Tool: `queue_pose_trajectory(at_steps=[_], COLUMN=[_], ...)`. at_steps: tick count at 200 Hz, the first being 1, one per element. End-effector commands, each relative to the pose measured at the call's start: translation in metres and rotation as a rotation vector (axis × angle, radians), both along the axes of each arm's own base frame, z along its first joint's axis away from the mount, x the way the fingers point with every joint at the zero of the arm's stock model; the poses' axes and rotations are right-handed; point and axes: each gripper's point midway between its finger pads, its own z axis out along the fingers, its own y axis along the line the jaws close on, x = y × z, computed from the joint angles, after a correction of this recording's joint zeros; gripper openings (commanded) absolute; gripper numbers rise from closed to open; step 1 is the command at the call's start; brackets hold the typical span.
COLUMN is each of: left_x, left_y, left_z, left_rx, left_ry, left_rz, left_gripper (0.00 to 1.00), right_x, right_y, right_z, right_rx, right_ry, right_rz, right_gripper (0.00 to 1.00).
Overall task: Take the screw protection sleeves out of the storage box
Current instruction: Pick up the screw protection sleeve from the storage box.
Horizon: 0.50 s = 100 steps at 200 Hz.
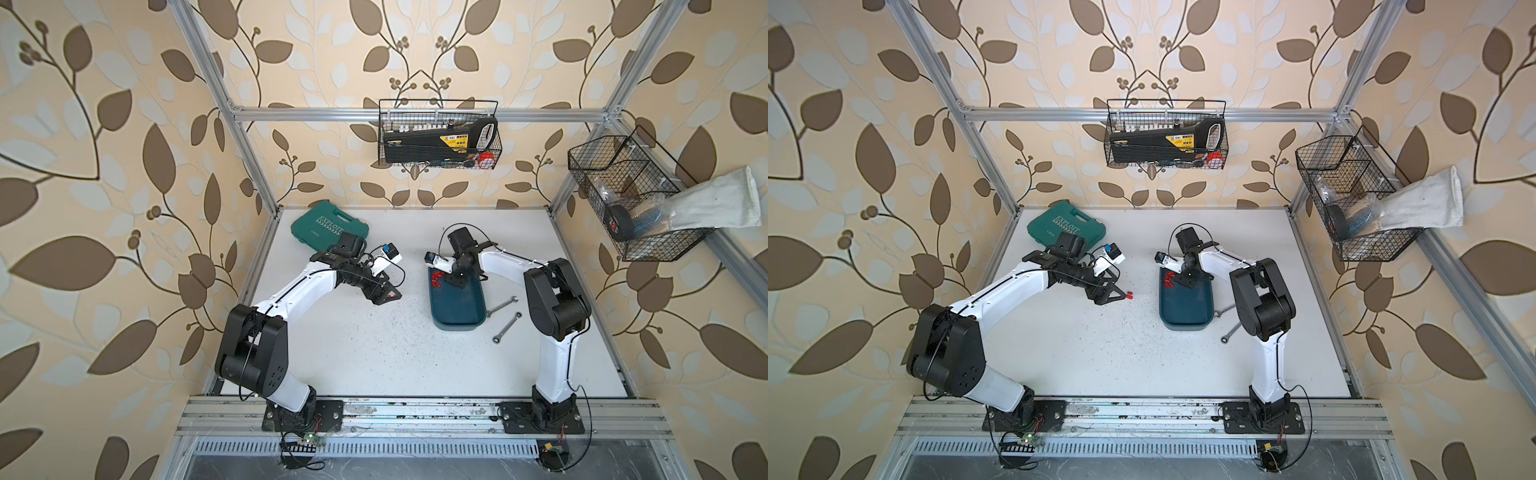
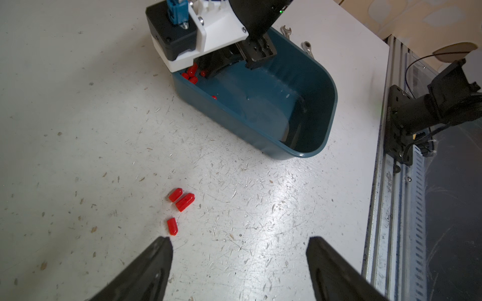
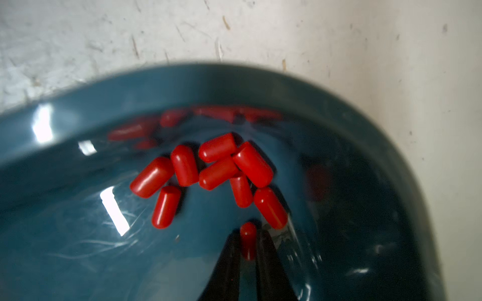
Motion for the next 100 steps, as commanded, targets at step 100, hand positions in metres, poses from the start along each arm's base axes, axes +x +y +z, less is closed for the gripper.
queue_pose_trajectory(at_steps=[100], left_x=[0.004], left_y=[0.008], left_z=[0.022], left_rx=[-0.022], left_ry=[-0.068], left_rz=[-0.006], left_gripper=[0.86], right_x=[-0.051], right_y=[0.005], right_z=[0.053], right_rx=[0.126], right_ry=[0.071], right_rz=[0.026], right_gripper=[0.0])
